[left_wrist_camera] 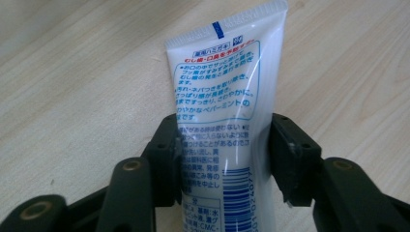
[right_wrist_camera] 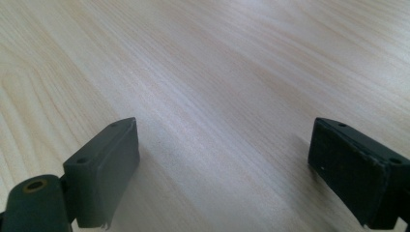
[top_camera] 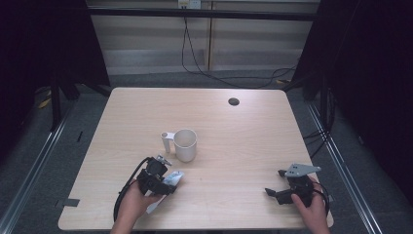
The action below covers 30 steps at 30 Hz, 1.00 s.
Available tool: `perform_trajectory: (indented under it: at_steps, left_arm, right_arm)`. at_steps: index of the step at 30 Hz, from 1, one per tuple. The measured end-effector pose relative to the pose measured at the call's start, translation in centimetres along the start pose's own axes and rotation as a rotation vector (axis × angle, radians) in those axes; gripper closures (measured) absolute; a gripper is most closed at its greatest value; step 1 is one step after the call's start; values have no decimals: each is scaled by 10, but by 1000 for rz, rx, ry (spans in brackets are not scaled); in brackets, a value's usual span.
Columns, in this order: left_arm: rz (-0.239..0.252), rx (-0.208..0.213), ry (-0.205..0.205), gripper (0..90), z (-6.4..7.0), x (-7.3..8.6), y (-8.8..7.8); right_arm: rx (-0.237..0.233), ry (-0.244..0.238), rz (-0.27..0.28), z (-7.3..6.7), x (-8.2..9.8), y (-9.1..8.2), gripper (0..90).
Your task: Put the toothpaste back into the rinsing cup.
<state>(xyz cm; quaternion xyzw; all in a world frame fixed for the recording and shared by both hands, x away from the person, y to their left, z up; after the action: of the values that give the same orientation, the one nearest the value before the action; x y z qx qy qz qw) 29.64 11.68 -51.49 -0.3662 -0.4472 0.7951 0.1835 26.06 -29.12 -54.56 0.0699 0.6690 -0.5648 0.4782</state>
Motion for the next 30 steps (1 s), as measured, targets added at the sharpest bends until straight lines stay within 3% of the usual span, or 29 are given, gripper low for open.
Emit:
perform_trajectory:
  at_steps: [1,3,5,10,19,30]
  left_arm:
    - [0,-2,2,614,1,0,0]
    - [0,-1,-5,645,1,0,-1]
    - [3,5,-15,663,1,0,-1]
    - [21,-4,4,677,4,-1,-5]
    - [141,18,30,676,10,-10,-29]
    - [296,6,46,668,11,-20,-53]
  right_arm:
    - [0,0,0,0,0,0,106]
    - [0,0,0,0,0,0,106]
    - [0,0,0,0,0,0,106]
    - [0,0,0,0,0,0,106]
    - [0,0,0,0,0,0,106]
    - [0,0,0,0,0,0,106]
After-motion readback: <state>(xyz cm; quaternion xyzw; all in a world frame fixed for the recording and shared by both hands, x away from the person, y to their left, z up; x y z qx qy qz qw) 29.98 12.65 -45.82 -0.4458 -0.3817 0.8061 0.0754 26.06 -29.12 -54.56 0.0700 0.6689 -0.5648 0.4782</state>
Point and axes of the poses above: each handheld gripper's, and its own axes: y roughly forward along the jaws, x roughly out of its underside, z roughly to its right, the point moved 5 cm from there along y, roughly forward along the jaws, and after that the axes turned 10 degrees about x, right-handed, at the moved point
